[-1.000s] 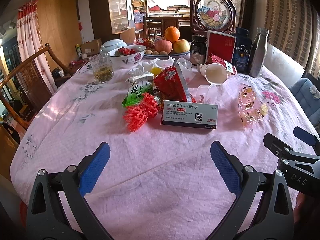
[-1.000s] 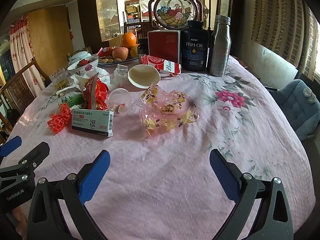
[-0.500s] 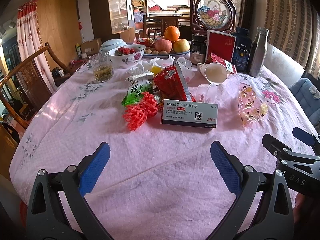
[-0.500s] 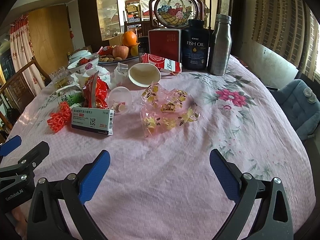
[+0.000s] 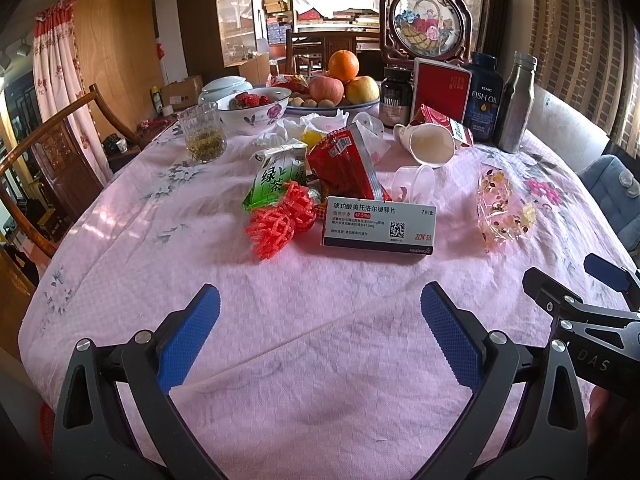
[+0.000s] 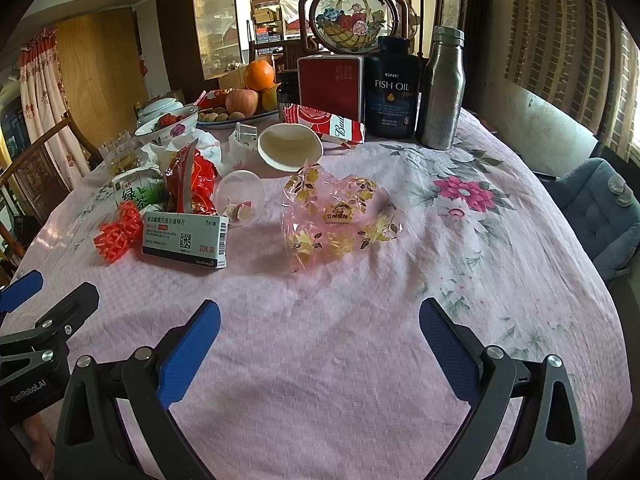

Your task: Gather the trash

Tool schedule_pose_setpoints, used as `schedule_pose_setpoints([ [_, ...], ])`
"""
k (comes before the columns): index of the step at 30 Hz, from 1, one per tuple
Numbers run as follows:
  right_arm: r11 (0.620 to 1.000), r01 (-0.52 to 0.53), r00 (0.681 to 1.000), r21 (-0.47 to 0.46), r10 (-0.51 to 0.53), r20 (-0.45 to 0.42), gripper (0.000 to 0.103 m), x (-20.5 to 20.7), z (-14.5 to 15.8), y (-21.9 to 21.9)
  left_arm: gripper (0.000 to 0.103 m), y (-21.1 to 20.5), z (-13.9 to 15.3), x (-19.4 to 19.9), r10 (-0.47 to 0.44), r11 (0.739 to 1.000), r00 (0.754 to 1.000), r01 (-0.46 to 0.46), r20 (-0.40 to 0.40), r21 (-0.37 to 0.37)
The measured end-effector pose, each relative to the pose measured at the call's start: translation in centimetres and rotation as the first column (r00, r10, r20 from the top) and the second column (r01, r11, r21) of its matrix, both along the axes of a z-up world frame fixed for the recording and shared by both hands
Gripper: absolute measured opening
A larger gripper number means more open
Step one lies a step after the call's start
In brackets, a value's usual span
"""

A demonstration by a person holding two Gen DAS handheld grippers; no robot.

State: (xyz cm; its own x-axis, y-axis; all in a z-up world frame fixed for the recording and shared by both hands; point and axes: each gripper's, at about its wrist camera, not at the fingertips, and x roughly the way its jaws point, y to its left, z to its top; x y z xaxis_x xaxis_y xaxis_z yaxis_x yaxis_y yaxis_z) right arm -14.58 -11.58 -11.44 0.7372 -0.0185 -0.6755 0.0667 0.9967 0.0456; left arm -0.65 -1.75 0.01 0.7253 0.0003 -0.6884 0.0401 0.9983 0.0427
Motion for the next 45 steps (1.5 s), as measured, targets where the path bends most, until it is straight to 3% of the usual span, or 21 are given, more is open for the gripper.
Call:
schedule_pose_setpoints([
  [11, 1.000, 0.023, 0.999, 0.003, -0.023, -0.037, 0.098, 1.2, -0.7, -1.6, 0.097, 3.3, -0.4, 1.5, 0.009, 1.000, 1.000, -0.009, -0.004, 0.010],
  [16, 1.000, -0.007, 0.995, -0.026, 0.005, -0.096, 0.098, 3.8, -1.5, -1.9, 0.097, 5.4, -1.5, 2.4, 0.027, 1.000, 0.999, -0.027, -0.038, -0.005],
  [28, 0.996, -0.072, 0.988, -0.045, 0.066, -0.138, 0.094, 10.0, -1.3, -0.8, 0.097, 7.7, -2.3, 3.4, 0.069, 0.998, 0.994, -0.069, -0.082, 0.000],
  [35, 0.997, -0.063, 0.988, -0.053, 0.054, -0.145, 0.048, 11.1, -2.6, -0.6, 0.097, 8.1, -2.6, 4.9, 0.064, 0.998, 0.991, -0.065, -0.113, 0.002],
  [37, 0.997, -0.062, 0.990, -0.041, 0.056, -0.128, 0.027, 10.7, -2.4, -0.8, 0.097, 8.1, -2.7, 5.5, 0.055, 0.998, 0.990, -0.056, -0.128, -0.007],
  [42, 0.999, -0.029, 0.998, 0.045, 0.032, -0.058, 0.013, 8.2, -0.9, -3.0, 0.097, 7.7, -2.8, 7.0, 0.016, 0.998, 0.987, -0.026, -0.161, -0.063],
  [45, 0.994, -0.045, 0.998, 0.102, 0.048, -0.027, 0.012, 6.5, -0.3, -4.0, 0.096, 7.2, -2.9, 8.0, -0.007, 0.996, 0.984, -0.009, -0.179, -0.089],
])
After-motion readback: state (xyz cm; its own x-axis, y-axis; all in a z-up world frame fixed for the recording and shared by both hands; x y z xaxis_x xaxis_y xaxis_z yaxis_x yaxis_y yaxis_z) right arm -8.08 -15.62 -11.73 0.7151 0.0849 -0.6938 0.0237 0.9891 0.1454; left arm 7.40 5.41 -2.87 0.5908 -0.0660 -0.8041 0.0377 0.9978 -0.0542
